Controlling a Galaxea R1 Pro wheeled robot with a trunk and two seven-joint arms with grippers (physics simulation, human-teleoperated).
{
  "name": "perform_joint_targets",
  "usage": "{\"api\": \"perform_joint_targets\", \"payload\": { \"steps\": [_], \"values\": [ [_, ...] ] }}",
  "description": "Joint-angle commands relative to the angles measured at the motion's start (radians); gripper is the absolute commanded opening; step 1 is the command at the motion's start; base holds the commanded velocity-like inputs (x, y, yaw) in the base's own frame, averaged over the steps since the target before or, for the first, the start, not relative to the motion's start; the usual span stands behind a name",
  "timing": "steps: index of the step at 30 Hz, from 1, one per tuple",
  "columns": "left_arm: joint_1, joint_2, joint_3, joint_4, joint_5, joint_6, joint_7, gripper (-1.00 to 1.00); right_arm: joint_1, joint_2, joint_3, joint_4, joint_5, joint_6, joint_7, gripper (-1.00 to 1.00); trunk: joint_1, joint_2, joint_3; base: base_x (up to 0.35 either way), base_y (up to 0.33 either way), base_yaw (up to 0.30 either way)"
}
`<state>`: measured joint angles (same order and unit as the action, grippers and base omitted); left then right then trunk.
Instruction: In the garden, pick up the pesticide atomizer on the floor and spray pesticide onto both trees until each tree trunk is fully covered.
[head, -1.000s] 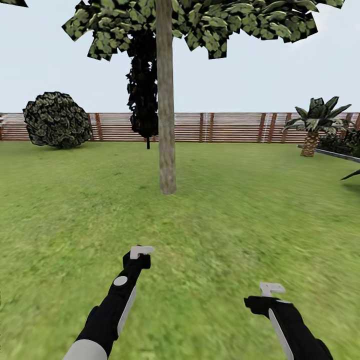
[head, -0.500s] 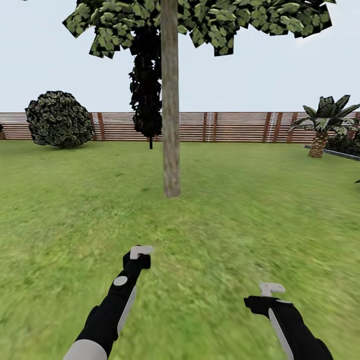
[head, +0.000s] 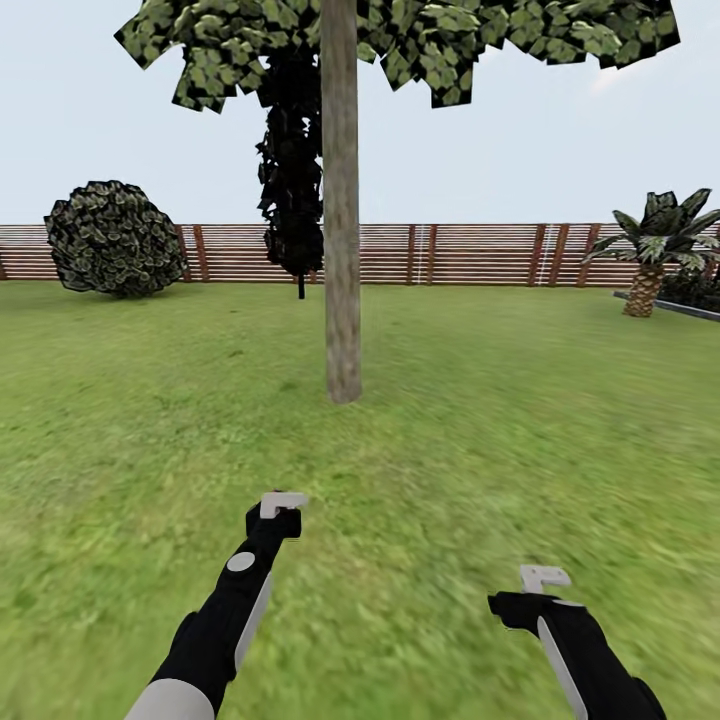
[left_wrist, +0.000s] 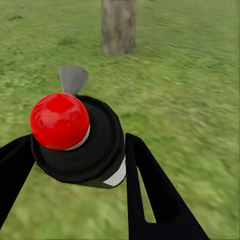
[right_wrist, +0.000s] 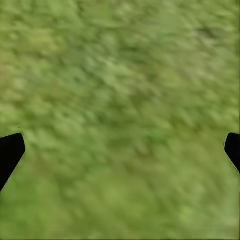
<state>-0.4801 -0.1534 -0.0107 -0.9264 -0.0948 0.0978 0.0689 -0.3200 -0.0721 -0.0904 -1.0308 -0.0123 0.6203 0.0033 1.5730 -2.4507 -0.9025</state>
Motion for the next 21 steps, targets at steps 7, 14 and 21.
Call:
{"api": "perform_joint_targets", "payload": {
  "steps": [7,14,21],
  "values": [
    [0.000,0.000,0.000,0.000,0.000,0.000,0.000,-1.00,0.000,0.000,0.001,0.004,0.001,-0.001,0.000,1.00,0.000,0.000,0.000,0.338,0.000,0.000],
    [0.000,0.000,0.000,-0.001,0.000,0.000,0.000,-1.00,0.000,0.000,0.001,0.006,0.002,-0.001,-0.004,1.00,0.000,0.000,0.000,0.338,0.000,0.000],
    [0.000,0.000,0.000,-0.001,0.000,0.000,0.000,-1.00,0.000,0.000,0.001,0.007,0.002,-0.001,-0.005,1.00,0.000,0.000,0.000,0.337,0.000,0.000]
  ]
}}
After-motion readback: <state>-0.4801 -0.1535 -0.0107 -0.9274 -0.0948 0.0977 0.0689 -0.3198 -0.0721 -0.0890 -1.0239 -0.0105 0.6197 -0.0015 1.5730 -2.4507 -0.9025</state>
